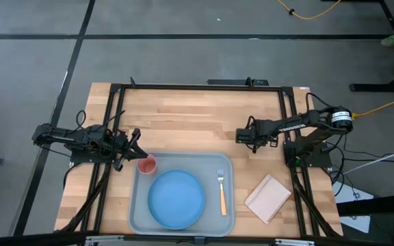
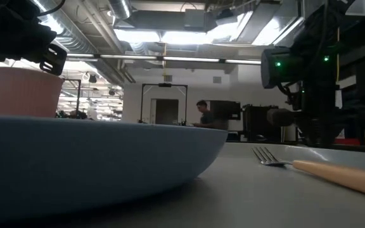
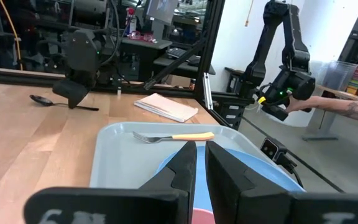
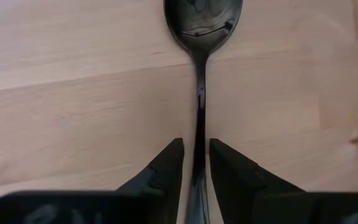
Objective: Pick and place plate/cup/fork/spoon on tray
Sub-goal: Put the black spoon to the right of the blue plate on the gray serving tray
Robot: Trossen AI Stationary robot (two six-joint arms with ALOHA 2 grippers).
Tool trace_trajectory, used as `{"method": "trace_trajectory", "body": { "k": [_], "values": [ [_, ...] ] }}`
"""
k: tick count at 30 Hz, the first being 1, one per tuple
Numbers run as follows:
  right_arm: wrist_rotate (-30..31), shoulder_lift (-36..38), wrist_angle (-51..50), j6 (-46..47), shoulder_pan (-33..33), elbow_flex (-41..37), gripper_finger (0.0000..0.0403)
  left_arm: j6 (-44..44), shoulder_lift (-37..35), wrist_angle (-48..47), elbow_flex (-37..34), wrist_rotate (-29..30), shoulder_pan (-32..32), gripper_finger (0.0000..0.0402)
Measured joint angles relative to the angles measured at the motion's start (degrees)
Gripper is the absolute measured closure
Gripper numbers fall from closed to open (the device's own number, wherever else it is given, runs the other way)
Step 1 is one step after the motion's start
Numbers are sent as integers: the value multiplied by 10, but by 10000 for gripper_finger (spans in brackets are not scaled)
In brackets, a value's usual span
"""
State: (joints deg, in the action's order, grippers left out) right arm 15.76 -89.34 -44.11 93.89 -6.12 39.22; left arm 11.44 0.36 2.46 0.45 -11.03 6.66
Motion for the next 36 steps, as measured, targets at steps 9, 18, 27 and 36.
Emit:
{"method": "trace_trajectory", "body": {
  "k": [9, 18, 27, 36],
  "values": [
    [-11, 0, 9, -1, -4, 0, 391, 0, 0, 0, 0, 0, 0, 374],
    [-20, -3, 6, 4, -3, 13, 397, 0, 0, 0, 0, 0, 0, 374],
    [-34, -1, -44, 3, 15, 102, 401, 0, 0, 0, 0, 0, 0, 374],
    [9, 1, 1, 3, 82, 212, 401, 1, 0, 0, 0, -2, 0, 374]
  ]
}}
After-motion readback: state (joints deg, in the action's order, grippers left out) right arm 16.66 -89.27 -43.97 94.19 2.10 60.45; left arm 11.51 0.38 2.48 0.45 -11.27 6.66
